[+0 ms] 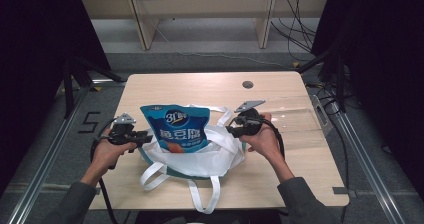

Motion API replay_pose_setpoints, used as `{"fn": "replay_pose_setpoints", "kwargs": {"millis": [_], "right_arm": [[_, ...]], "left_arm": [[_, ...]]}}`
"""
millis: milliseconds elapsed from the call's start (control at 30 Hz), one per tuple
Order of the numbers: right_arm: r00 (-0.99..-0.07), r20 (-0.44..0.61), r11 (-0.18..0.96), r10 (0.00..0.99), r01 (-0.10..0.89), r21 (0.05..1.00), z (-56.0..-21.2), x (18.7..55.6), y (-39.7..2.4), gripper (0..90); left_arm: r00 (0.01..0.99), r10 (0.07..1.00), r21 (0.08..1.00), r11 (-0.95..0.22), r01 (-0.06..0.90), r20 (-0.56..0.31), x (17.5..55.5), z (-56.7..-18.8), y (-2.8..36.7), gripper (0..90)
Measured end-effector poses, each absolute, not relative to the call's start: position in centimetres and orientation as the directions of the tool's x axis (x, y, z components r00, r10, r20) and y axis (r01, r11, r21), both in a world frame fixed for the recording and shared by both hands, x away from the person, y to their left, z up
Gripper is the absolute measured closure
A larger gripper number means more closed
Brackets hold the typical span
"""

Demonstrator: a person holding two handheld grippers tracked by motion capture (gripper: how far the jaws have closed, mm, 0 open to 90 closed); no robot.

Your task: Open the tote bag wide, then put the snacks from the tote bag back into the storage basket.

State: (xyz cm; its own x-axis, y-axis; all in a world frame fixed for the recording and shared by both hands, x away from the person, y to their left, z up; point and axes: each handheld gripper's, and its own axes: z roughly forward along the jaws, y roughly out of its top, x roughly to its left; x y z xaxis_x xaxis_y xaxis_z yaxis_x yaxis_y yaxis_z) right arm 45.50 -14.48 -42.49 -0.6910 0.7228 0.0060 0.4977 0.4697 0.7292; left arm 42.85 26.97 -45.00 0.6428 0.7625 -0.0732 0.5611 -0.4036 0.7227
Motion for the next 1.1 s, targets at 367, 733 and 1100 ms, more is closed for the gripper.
{"fn": "replay_pose_setpoints", "kwargs": {"millis": [367,733,1100], "right_arm": [[-0.708,0.021,0.479,0.706,0.499,0.723,-41.3,44.5,-15.3,42.9],[-0.732,0.003,0.502,0.682,0.471,0.726,-40.8,44.1,-15.1,41.1],[-0.724,0.021,0.488,0.69,0.487,0.724,-40.5,43.8,-15.0,40.5]], "left_arm": [[0.596,0.799,0.771,-0.329,0.545,-0.081,39.6,-43.0,27.0,37.9],[0.606,0.793,0.787,-0.334,0.518,-0.063,36.1,-42.7,25.9,23.2],[0.605,0.794,0.795,-0.33,0.508,-0.057,33.7,-42.8,25.1,17.6]]}}
